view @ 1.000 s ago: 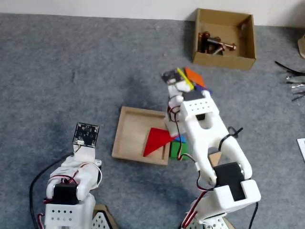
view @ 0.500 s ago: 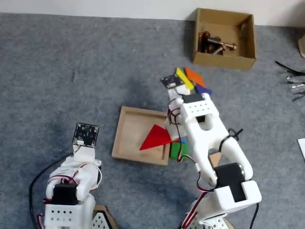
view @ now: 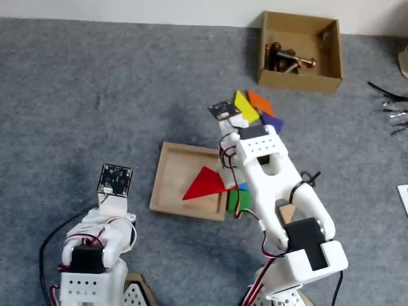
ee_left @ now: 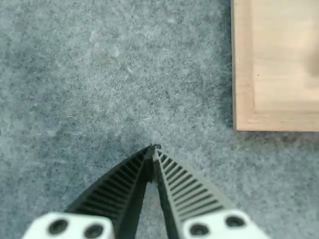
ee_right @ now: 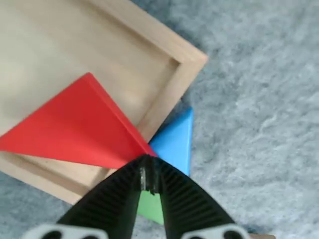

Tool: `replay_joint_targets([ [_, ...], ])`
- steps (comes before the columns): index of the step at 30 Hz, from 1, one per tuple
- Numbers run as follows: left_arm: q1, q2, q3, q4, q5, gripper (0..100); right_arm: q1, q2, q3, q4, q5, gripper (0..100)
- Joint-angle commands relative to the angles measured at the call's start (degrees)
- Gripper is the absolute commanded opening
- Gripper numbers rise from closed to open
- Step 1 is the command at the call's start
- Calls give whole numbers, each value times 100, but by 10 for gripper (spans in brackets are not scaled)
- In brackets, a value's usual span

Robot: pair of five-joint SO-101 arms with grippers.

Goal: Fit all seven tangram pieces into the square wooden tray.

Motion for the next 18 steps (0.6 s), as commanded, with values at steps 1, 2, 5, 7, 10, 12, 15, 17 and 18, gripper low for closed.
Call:
replay_joint_targets([
  [1,-57,-31,110,18,-53,5,-180,-180,-13,-101,62,6],
  [2,-57,-31,110,18,-53,5,-198,-180,-13,-101,62,6],
  [5,-57,-31,110,18,-53,5,-198,-189,-13,-101,62,6],
  [7,-57,-31,110,18,-53,5,-198,-189,-13,-101,79,6],
  [10,-57,-31,110,18,-53,5,-189,-189,-13,-101,88,5],
  [12,-57,-31,110,18,-53,5,-171,-171,-22,-110,70,5],
  [15,-57,-31,110,18,-53,5,-171,-163,-48,-119,70,5],
  [17,-57,-31,110,18,-53,5,-171,-163,-40,-242,70,5],
  [18,-57,-31,110,18,-53,5,-171,-163,-22,-374,70,5],
])
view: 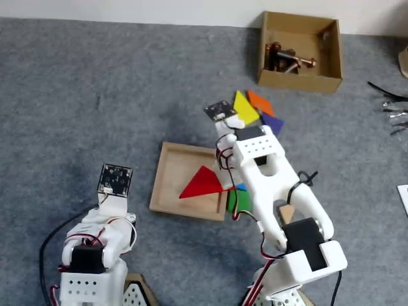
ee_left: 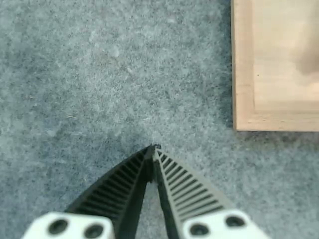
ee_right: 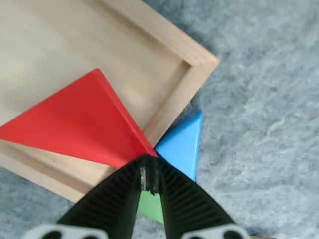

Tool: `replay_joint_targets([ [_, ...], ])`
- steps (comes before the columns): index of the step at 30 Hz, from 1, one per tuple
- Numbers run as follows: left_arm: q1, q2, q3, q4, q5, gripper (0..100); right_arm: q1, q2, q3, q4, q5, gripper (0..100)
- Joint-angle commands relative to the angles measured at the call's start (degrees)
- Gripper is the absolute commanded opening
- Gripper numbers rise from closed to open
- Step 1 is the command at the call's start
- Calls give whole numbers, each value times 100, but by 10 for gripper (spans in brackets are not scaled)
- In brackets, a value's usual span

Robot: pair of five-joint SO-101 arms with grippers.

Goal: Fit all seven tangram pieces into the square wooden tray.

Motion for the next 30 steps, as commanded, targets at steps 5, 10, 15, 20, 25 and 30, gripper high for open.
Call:
replay_joint_targets([
  [5,-57,-31,110,18,-53,5,-92,-163,268,-620,97,5],
  [10,-57,-31,110,18,-53,5,-435,-163,321,-629,88,5],
  [15,-57,-31,110,18,-53,5,-848,-163,347,-629,70,5],
  [20,-57,-31,110,18,-53,5,-1182,-163,426,-576,62,5],
  [25,-57,-31,110,18,-53,5,-1464,-207,629,-523,62,5],
  [30,-57,-31,110,18,-53,5,-1464,-259,453,31,62,5],
])
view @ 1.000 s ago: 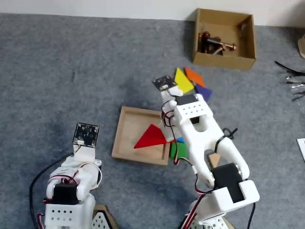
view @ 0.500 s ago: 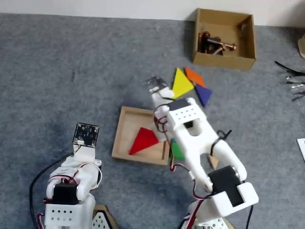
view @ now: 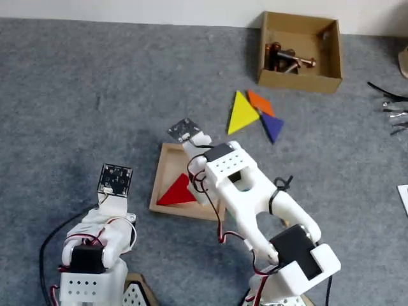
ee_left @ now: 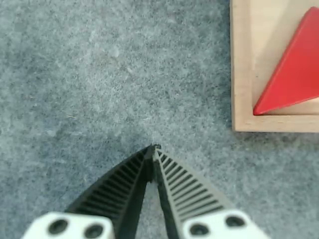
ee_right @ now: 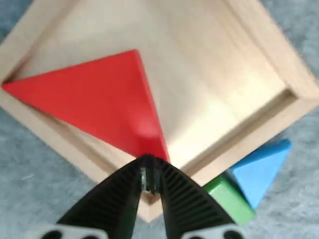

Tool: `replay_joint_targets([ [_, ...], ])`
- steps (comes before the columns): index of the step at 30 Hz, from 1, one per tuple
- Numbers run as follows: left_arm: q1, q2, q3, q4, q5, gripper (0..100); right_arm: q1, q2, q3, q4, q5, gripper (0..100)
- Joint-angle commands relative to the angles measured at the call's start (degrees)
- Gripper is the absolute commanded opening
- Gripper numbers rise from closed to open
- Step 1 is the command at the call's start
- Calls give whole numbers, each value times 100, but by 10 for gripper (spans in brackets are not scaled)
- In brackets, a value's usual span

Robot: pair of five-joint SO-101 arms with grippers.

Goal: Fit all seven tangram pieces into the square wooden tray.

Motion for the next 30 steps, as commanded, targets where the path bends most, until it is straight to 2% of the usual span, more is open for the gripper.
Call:
replay_joint_targets([
  [1,-57,-31,110,18,-53,5,-163,-277,-180,356,53,5],
  [6,-57,-31,110,18,-53,5,-145,-1015,-330,514,-316,5],
  [9,-57,-31,110,18,-53,5,-136,-1262,-295,22,-325,5],
  [18,-57,-31,110,18,-53,5,-136,-330,-286,-1077,-334,5],
  [24,-57,-31,110,18,-53,5,-251,119,-286,-1086,-343,5],
  [30,-57,-31,110,18,-53,5,-620,119,-312,-558,-343,5],
])
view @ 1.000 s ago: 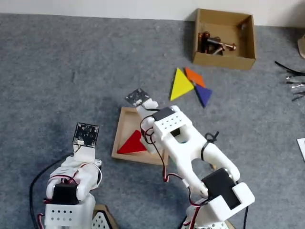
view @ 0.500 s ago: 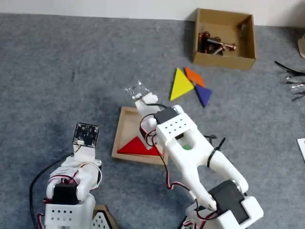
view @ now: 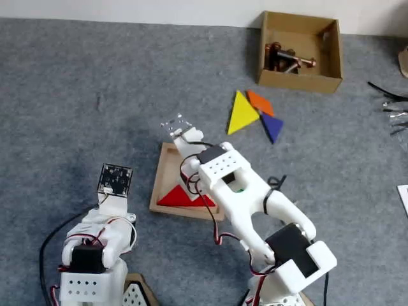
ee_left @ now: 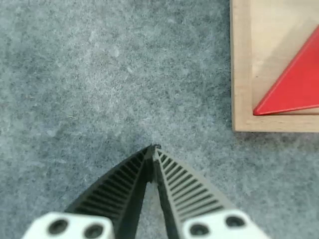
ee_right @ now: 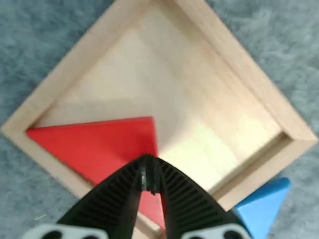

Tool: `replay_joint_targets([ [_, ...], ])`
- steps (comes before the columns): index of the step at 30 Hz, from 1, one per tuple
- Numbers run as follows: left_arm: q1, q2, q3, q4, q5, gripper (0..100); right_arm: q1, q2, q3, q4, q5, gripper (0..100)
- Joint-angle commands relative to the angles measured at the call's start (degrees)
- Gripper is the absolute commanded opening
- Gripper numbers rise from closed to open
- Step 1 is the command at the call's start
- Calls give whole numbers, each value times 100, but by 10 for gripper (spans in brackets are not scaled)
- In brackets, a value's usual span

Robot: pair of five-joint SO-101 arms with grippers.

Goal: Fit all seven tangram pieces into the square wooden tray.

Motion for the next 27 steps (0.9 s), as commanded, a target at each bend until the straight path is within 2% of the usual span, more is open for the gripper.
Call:
replay_joint_targets([
  [1,-57,-31,110,18,-53,5,-321,4,-180,268,-53,5],
  [10,-57,-31,110,18,-53,5,-321,-4,-207,831,-53,5],
  [14,-57,-31,110,18,-53,5,-101,-338,-259,1007,-53,5],
  [20,-57,-31,110,18,-53,5,629,-1719,-154,1086,-53,5],
  [27,-57,-31,110,18,-53,5,2044,-2615,-48,1235,-9,6],
])
